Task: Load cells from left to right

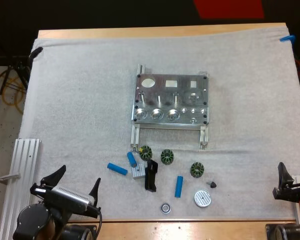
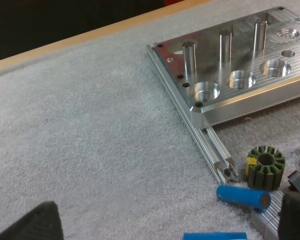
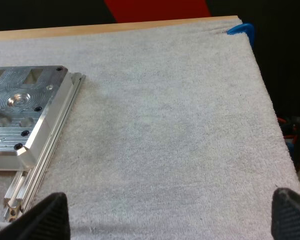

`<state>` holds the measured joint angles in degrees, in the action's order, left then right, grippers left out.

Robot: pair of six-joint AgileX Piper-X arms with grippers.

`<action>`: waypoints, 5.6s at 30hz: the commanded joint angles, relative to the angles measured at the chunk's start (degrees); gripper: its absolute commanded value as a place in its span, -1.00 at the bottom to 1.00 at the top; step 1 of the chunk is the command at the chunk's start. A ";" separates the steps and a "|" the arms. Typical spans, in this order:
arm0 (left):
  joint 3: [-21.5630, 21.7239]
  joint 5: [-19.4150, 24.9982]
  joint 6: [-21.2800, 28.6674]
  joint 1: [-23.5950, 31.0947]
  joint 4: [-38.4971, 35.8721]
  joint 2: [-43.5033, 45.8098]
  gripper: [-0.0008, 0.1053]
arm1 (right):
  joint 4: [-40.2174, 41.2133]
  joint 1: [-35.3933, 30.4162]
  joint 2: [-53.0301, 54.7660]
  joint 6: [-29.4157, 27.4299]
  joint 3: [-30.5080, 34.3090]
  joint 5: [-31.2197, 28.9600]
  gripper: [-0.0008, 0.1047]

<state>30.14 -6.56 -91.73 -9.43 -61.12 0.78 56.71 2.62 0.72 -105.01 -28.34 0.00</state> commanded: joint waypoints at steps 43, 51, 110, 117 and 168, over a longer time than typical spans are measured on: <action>14.86 3.24 10.18 -7.53 -0.28 -34.93 0.61 | 3.54 0.23 -22.24 -6.27 -18.37 11.86 0.51; 15.08 5.30 6.07 -8.88 -2.52 -46.69 0.61 | 5.70 0.23 -23.27 -6.15 -18.37 12.53 0.51; 15.06 22.50 3.73 -8.88 0.35 -85.40 0.61 | 5.70 0.23 -23.27 -4.03 -18.37 12.75 0.51; 15.06 19.73 6.42 -11.15 -2.05 -78.86 0.61 | 5.70 0.23 -23.27 -4.03 -18.37 12.75 0.51; 11.05 13.25 26.79 -15.23 4.86 -83.99 0.61 | 5.70 0.23 -23.27 -4.03 -18.37 12.75 0.51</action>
<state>41.17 5.90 -64.29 -24.68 -56.13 -83.26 62.48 2.81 -22.56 -109.10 -46.04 12.24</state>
